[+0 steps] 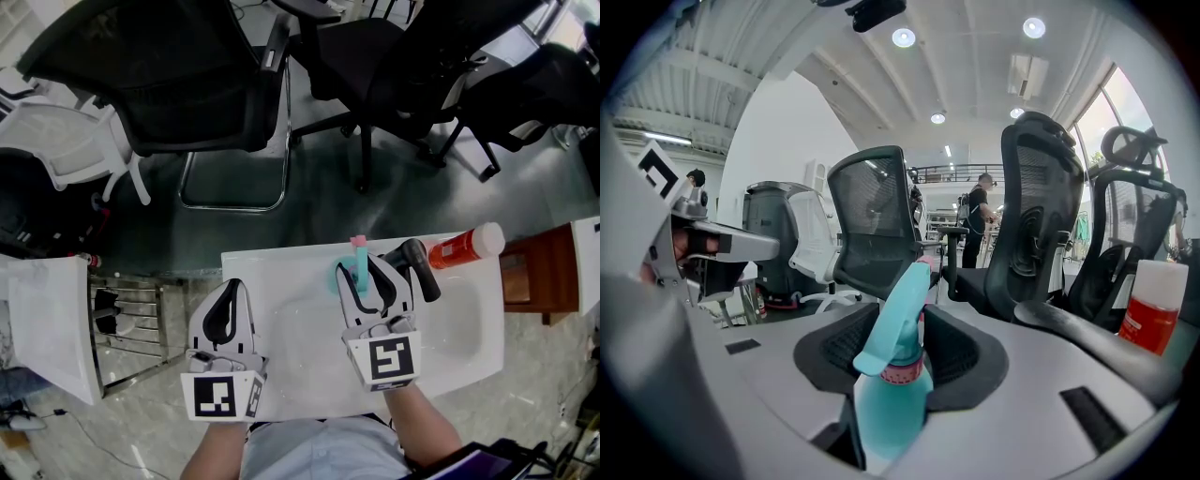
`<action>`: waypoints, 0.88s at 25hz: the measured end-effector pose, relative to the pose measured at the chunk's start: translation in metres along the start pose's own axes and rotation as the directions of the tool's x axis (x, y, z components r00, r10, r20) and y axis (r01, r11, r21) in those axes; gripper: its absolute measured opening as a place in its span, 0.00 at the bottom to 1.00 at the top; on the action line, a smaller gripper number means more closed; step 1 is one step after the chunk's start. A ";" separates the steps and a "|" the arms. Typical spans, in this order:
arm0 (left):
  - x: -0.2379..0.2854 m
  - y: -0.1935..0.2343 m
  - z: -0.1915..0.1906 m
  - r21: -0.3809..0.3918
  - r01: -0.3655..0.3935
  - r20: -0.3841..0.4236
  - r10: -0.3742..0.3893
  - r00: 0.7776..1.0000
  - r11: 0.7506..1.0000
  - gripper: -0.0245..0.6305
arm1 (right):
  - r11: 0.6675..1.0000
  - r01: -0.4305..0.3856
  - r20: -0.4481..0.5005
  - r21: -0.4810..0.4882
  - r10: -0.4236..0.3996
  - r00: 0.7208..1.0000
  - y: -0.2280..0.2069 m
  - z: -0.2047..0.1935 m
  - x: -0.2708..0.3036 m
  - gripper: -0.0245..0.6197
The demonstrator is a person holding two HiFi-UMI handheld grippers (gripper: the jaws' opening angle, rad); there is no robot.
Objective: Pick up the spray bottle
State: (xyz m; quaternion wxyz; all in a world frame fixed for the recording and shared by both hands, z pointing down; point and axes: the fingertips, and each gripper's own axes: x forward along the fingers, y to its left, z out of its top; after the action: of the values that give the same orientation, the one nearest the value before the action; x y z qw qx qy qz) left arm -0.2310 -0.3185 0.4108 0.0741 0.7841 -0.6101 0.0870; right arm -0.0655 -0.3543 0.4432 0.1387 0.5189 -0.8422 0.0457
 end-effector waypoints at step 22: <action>0.002 0.000 -0.002 0.003 -0.007 -0.007 0.007 1.000 1.000 0.07 | 1.000 -0.017 0.004 -0.007 0.017 1.000 0.002 -0.001 0.005 0.27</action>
State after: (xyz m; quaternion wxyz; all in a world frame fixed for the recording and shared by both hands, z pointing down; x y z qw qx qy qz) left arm -0.2309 -0.3204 0.4132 0.0746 0.7817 -0.6125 0.0911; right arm -0.0687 -0.3574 0.4454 0.1383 0.5113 -0.8471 0.0427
